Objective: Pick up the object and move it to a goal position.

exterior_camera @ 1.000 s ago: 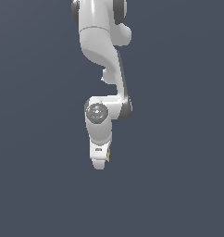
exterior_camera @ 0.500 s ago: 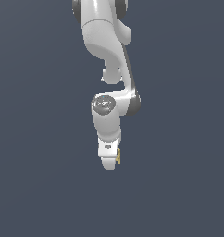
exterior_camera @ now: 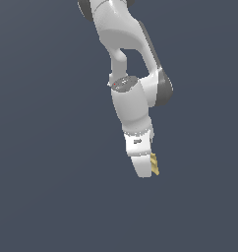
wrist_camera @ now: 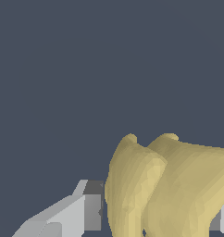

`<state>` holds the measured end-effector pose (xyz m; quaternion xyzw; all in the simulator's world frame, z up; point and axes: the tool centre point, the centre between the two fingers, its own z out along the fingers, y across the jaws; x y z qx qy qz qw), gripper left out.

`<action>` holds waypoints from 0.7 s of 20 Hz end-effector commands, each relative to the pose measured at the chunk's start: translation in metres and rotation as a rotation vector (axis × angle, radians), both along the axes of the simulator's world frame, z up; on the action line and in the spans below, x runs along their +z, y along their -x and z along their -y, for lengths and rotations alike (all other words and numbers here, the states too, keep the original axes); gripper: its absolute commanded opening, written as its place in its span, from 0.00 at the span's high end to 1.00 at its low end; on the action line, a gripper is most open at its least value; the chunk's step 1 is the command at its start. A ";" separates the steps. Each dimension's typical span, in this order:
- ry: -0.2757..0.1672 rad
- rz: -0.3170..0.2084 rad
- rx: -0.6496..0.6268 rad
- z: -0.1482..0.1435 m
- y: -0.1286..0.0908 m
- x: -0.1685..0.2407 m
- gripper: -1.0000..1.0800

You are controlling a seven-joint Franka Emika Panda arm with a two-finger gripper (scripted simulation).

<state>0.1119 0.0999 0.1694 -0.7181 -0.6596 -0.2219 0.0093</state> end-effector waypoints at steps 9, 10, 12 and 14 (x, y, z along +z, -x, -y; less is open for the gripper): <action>-0.208 0.211 -0.003 -0.069 -0.010 0.112 1.00; -0.224 0.227 -0.004 -0.073 -0.009 0.122 1.00; -0.254 0.258 -0.004 -0.081 -0.009 0.140 1.00; -0.283 0.287 -0.004 -0.088 -0.007 0.157 1.00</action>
